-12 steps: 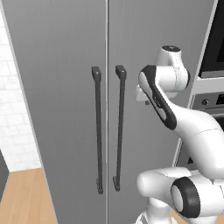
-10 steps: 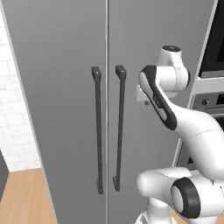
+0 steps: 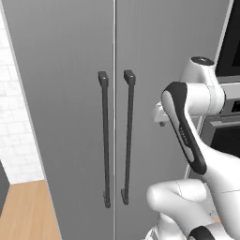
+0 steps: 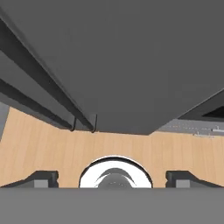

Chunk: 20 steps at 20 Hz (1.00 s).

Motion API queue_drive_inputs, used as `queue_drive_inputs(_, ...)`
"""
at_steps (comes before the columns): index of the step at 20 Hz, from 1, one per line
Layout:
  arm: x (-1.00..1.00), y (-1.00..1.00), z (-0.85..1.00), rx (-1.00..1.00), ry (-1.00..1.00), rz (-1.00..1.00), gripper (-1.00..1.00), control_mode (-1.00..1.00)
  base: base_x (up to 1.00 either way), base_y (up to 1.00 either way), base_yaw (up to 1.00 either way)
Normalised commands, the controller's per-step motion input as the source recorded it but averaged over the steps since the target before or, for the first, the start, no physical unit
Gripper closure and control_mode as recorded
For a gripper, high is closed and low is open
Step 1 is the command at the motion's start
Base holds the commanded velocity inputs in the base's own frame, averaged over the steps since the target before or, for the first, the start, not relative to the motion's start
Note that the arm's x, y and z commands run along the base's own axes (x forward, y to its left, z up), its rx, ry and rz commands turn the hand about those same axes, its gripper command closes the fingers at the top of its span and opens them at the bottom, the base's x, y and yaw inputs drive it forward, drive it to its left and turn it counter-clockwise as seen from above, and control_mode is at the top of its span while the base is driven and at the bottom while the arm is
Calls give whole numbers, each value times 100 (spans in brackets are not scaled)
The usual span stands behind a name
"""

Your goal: Grab a lemon wedge from the fridge and one ice cube from the ice bowl, and put them in the glass of lemonade.

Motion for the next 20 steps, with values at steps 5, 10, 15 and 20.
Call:
queue_drive_inputs(5,-56,7,-1,2,0,0,-100,-100,0,0,0)
queue_drive_inputs(10,-25,10,0,0,0,0,-100,-100,0,0,0)
queue_drive_inputs(15,0,0,0,0,0,0,-100,100,-36,100,0)
queue_drive_inputs(20,0,0,0,0,0,0,-100,100,-80,26,-1)
